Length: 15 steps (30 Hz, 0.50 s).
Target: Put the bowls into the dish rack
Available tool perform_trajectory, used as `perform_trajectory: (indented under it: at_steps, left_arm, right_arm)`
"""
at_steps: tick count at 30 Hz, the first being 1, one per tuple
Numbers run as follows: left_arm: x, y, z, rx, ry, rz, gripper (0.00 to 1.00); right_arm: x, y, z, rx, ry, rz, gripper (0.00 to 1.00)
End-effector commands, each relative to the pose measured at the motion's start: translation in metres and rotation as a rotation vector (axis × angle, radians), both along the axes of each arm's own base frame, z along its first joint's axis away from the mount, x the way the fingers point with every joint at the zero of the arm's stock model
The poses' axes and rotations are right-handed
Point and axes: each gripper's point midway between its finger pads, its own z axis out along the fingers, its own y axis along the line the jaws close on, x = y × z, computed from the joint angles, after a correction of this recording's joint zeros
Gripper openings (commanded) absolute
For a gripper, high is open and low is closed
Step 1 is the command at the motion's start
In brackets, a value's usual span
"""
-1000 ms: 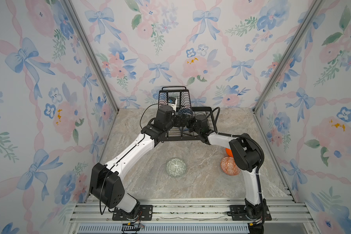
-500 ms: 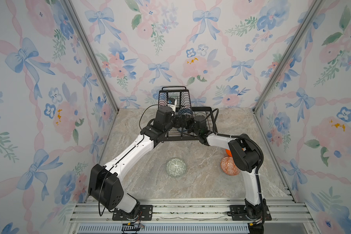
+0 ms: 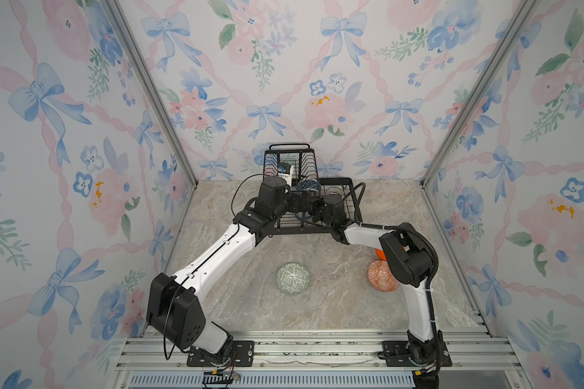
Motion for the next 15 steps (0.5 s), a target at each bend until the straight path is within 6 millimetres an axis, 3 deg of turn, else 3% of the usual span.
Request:
perform_trajectory:
  at_steps: [1, 15]
  left_arm:
    - [-0.001, 0.002, -0.003, -0.008, 0.015, -0.001, 0.98]
    - [-0.003, 0.013, -0.005, -0.014, 0.019, 0.018, 0.98]
  right_arm:
    - [-0.011, -0.002, -0.015, -0.029, 0.055, 0.003, 0.05]
    - [-0.014, -0.004, -0.019, -0.041, 0.066, 0.004, 0.12]
